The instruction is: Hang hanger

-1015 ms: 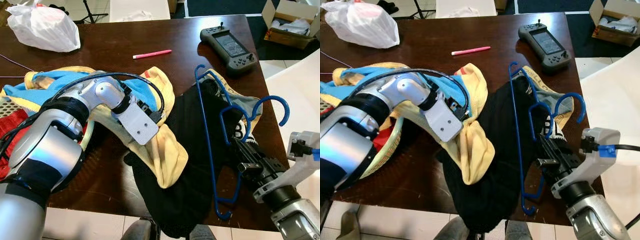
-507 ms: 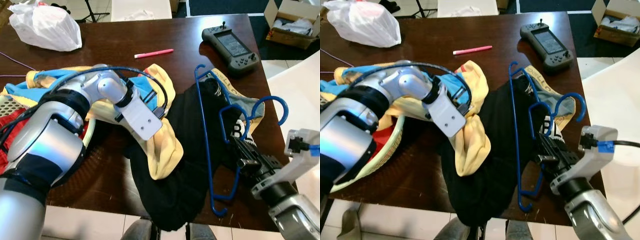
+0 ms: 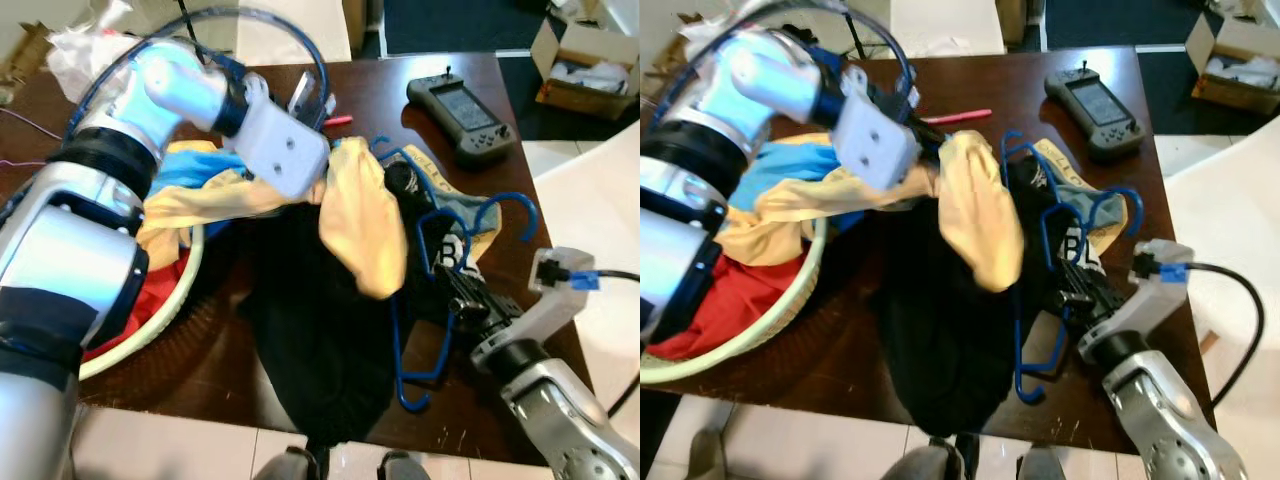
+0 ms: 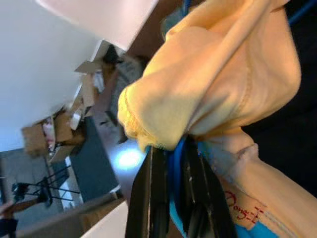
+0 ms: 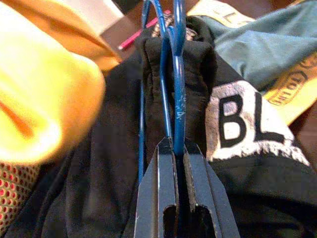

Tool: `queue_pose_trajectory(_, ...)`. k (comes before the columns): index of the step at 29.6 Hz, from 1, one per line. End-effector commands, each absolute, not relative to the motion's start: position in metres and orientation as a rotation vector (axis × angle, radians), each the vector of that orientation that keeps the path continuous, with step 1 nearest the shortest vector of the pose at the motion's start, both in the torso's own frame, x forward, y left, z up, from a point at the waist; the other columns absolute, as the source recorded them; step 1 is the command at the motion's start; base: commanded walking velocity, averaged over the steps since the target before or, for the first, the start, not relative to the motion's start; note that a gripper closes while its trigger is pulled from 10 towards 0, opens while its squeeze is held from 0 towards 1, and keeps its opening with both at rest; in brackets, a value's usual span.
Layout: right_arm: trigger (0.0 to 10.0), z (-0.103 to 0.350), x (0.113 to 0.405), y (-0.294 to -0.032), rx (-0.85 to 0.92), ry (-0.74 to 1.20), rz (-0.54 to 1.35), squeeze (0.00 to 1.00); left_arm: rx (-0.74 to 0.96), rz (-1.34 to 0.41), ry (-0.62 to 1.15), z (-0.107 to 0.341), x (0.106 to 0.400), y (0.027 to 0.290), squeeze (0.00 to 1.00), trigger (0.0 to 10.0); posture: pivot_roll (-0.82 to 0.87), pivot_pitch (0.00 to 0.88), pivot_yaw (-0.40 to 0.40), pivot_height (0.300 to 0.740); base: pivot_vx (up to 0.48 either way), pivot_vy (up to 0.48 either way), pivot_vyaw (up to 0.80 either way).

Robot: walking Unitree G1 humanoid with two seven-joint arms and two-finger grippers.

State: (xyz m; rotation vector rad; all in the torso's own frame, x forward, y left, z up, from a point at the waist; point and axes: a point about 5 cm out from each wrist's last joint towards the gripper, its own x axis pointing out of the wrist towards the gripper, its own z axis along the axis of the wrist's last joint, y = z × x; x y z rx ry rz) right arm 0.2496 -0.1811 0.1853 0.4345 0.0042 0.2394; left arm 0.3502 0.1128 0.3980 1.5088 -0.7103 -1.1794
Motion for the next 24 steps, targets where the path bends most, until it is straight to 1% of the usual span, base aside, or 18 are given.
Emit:
queue_pose_trajectory(1,10.0,0.171,0.250,-0.182,0.433,0.060,0.212,0.00,1.501,-1.115,-0.732,0.412,0.347,0.123,0.00,0.0,-0.03,0.142,0.159,0.740,0.000,0.000,0.00)
queue_pose_trajectory(3,10.0,0.169,0.260,-0.182,0.447,0.037,0.215,0.00,1.467,-0.958,-0.695,0.426,0.350,0.145,0.00,0.0,-0.02,0.103,0.155,0.740,0.000,0.000,0.00)
queue_pose_trajectory(4,10.0,0.169,0.260,-0.182,0.447,0.037,0.215,0.00,1.467,-0.958,-0.695,0.426,0.350,0.145,0.00,0.0,-0.02,0.103,0.155,0.740,0.000,0.000,0.00)
queue_pose_trajectory(5,10.0,0.169,0.265,-0.181,0.472,0.018,0.222,0.00,1.430,-0.845,-0.683,0.437,0.350,0.161,0.00,0.0,-0.01,0.079,0.148,0.740,0.000,0.000,0.00)
queue_pose_trajectory(6,10.0,0.169,0.265,-0.181,0.472,0.018,0.222,0.00,1.430,-0.845,-0.683,0.437,0.350,0.161,0.00,0.0,-0.01,0.079,0.148,0.740,0.000,0.000,0.00)
queue_pose_trajectory(7,10.0,0.170,0.269,-0.179,0.494,0.000,0.235,0.00,1.368,-0.701,-0.697,0.454,0.348,0.178,0.00,0.0,-0.01,0.050,0.141,0.740,0.000,0.000,0.00)
queue_pose_trajectory(10,10.0,0.170,0.272,-0.178,0.507,-0.013,0.246,0.00,1.318,-0.611,-0.710,0.466,0.344,0.190,0.00,0.0,-0.01,0.050,0.141,0.740,0.000,0.000,0.00)
queue_pose_trajectory(12,10.0,0.172,0.279,-0.173,0.517,-0.037,0.269,0.00,1.191,-0.439,-0.775,0.492,0.333,0.213,0.00,0.0,0.01,0.018,0.127,0.740,0.000,0.000,0.00)
queue_pose_trajectory(13,10.0,0.172,0.279,-0.173,0.517,-0.037,0.269,0.00,1.191,-0.439,-0.775,0.492,0.333,0.213,0.00,0.0,0.01,0.018,0.127,0.740,0.000,0.000,0.00)
queue_pose_trajectory(15,10.0,0.174,0.285,-0.171,0.518,-0.050,0.280,0.00,1.098,-0.344,-0.820,0.506,0.324,0.226,0.00,0.0,0.02,0.006,0.116,0.740,0.000,0.000,0.00)
queue_pose_trajectory(16,10.0,0.176,0.290,-0.170,0.517,-0.058,0.287,0.00,1.004,-0.276,-0.853,0.515,0.318,0.237,0.00,0.0,0.03,0.000,0.103,0.740,0.000,0.000,0.00)
queue_pose_trajectory(17,10.0,0.176,0.295,-0.170,0.515,-0.066,0.291,0.00,0.912,-0.243,-0.837,0.512,0.321,0.246,0.00,6.4,0.04,0.000,0.094,0.740,0.000,0.000,0.00)
queue_pose_trajectory(19,10.0,0.177,0.298,-0.170,0.513,-0.069,0.292,0.00,0.861,-0.231,-0.816,0.508,0.324,0.251,0.00,6.4,0.04,0.000,0.094,0.740,0.000,0.000,0.00)
queue_pose_trajectory(20,10.0,0.177,0.301,-0.170,0.512,-0.072,0.292,0.00,0.805,-0.243,-0.805,0.497,0.328,0.253,0.00,10.0,0.05,0.000,0.084,0.740,0.000,0.000,0.00)
queue_pose_trajectory(21,10.0,0.177,0.301,-0.170,0.512,-0.072,0.292,0.00,0.805,-0.243,-0.805,0.497,0.328,0.253,0.00,10.0,0.05,0.000,0.084,0.740,0.000,0.000,0.00)
queue_pose_trajectory(22,10.0,0.178,0.306,-0.170,0.512,-0.085,0.292,0.00,0.676,-0.278,-0.719,0.465,0.344,0.255,0.00,10.0,0.05,0.000,0.071,0.740,0.000,0.000,0.00)
queue_pose_trajectory(23,10.0,0.178,0.308,-0.170,0.513,-0.090,0.291,0.00,0.624,-0.297,-0.668,0.449,0.350,0.256,0.00,10.0,0.05,0.000,0.071,0.740,0.000,0.000,0.00)
queue_pose_trajectory(24,10.0,0.178,0.308,-0.170,0.513,-0.090,0.291,0.00,0.624,-0.297,-0.668,0.449,0.350,0.256,0.00,10.0,0.05,0.000,0.071,0.740,0.000,0.000,0.00)
